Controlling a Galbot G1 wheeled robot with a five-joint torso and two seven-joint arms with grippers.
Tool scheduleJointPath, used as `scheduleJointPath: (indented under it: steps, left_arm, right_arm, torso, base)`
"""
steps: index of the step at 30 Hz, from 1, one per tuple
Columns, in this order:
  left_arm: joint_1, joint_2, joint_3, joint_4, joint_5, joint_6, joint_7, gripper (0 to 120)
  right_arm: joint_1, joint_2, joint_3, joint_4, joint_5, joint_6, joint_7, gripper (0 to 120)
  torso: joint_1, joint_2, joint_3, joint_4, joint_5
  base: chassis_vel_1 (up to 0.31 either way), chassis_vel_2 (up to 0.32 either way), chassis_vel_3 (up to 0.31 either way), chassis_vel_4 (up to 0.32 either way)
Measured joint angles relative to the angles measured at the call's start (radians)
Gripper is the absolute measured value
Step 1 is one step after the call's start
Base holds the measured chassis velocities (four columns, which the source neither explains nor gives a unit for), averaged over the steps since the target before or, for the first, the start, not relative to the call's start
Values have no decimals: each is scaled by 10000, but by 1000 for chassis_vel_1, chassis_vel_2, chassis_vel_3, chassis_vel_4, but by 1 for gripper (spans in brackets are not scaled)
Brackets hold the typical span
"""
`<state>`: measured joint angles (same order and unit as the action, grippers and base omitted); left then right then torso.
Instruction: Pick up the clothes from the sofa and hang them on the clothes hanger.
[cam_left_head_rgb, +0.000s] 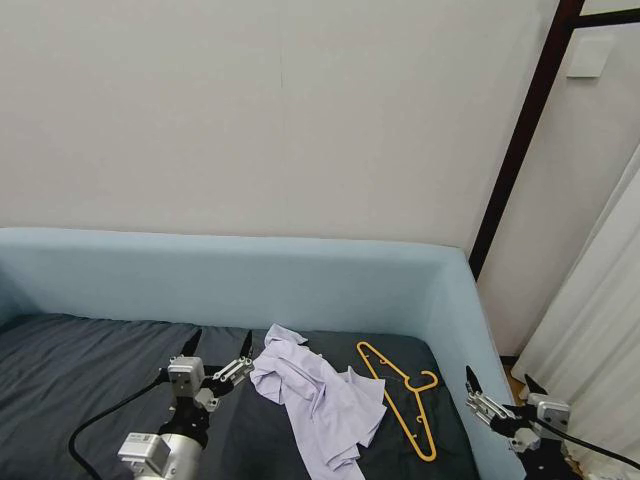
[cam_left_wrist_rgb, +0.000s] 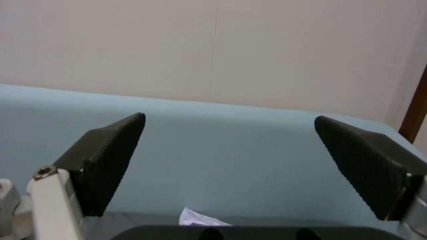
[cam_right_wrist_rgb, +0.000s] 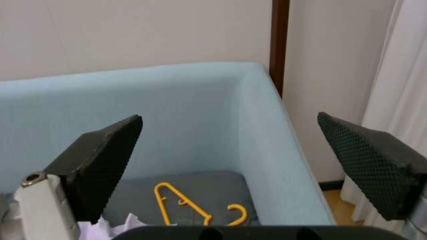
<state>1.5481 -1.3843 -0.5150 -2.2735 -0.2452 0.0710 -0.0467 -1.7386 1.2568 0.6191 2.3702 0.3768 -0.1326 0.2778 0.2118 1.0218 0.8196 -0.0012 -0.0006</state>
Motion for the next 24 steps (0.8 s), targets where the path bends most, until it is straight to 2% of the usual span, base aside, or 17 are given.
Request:
scheduleJointPath:
  steps: [9, 12, 14, 17, 18, 21, 24]
  left_arm:
    - [-3, -90, 46, 232, 6, -183, -35, 100]
    - [9, -121, -10, 233, 3, -222, -52, 100]
    - [60, -132, -84, 201, -11, -249, -84, 100]
    - [279, -118, -281, 60, -34, -351, -136, 100]
    - [279, -118, -281, 60, -34, -351, -136, 100]
    - [569, -97, -699, 81, -108, -724, -218, 100]
    - [741, -112, -974, 192, -214, -864, -292, 100]
  right_arm:
    - [339, 13, 40, -767, -1081, 1087, -409, 100]
    - [489, -58, -69, -897, -1052, 1119, -440, 100]
    - [752, -240, -209, -1028, -651, 1050, -444, 100]
    - [1484, -744, -531, -1400, 917, 680, -373, 100]
    - [1484, -744, -531, -1400, 917, 680, -373, 100]
    - [2968, -1583, -1206, -2595, 2941, 351, -290, 100]
    - [3898, -1920, -1741, -3388, 3710, 38, -136, 100]
  torso:
    - [0, 0, 0, 0, 0]
    - [0, 0, 0, -1, 0]
    - [0, 0, -1, -3, -1]
    - [0, 0, 0, 1, 1]
    - [0, 0, 0, 1, 1]
    - [0, 0, 0, 2, 1]
    - [0, -1, 1, -2, -2]
  base:
    - [0, 0, 0, 0]
    - [0, 0, 0, 0]
    - [0, 0, 0, 0]
    - [0, 0, 0, 0]
    - [0, 0, 0, 0]
    - [0, 0, 0, 0]
    - [0, 0, 0, 0]
